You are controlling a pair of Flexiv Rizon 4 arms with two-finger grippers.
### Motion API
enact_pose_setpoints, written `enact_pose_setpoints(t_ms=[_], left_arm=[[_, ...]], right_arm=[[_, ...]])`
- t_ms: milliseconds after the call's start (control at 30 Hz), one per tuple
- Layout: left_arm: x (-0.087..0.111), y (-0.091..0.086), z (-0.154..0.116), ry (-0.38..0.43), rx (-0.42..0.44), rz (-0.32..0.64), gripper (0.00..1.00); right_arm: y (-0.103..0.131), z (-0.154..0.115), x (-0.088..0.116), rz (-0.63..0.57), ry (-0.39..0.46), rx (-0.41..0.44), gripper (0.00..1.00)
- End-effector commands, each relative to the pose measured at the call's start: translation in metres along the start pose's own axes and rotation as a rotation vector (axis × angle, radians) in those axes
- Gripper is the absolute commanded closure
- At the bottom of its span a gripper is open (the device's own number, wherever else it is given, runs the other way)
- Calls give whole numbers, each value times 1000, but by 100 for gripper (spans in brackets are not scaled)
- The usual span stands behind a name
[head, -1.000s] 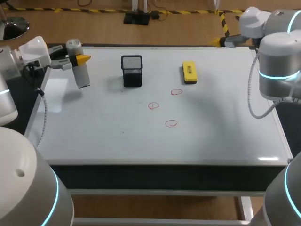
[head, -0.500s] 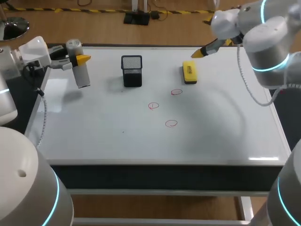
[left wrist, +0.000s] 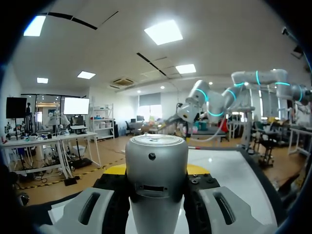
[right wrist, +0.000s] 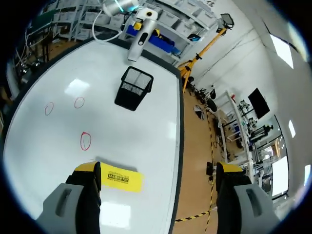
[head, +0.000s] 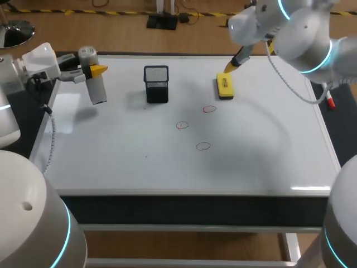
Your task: Pick up the inspection probe, press it on each red-marked spot on the whiteboard one by one, put down the probe, pick up the eraser, and wipe off all the red marks.
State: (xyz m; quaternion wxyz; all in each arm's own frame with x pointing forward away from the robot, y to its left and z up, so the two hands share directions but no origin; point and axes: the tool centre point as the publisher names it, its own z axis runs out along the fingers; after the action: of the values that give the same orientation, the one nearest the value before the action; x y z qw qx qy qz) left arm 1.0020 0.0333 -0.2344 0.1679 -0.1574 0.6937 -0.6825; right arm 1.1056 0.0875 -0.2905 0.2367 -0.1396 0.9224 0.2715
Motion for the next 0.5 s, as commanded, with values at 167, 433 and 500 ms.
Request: enact_pose_setpoints(t_ms=[167,433,500], left_arm=[[-1,1,0,1,5,2,100],[-1,1,0,1,5,2,100],[-1,1,0,1,5,2,100]], right_arm=[[3,-4,-4,-530,468,217,0],[6,3,2,-598,506,209,0],[5,10,8,-680,546,193,0]])
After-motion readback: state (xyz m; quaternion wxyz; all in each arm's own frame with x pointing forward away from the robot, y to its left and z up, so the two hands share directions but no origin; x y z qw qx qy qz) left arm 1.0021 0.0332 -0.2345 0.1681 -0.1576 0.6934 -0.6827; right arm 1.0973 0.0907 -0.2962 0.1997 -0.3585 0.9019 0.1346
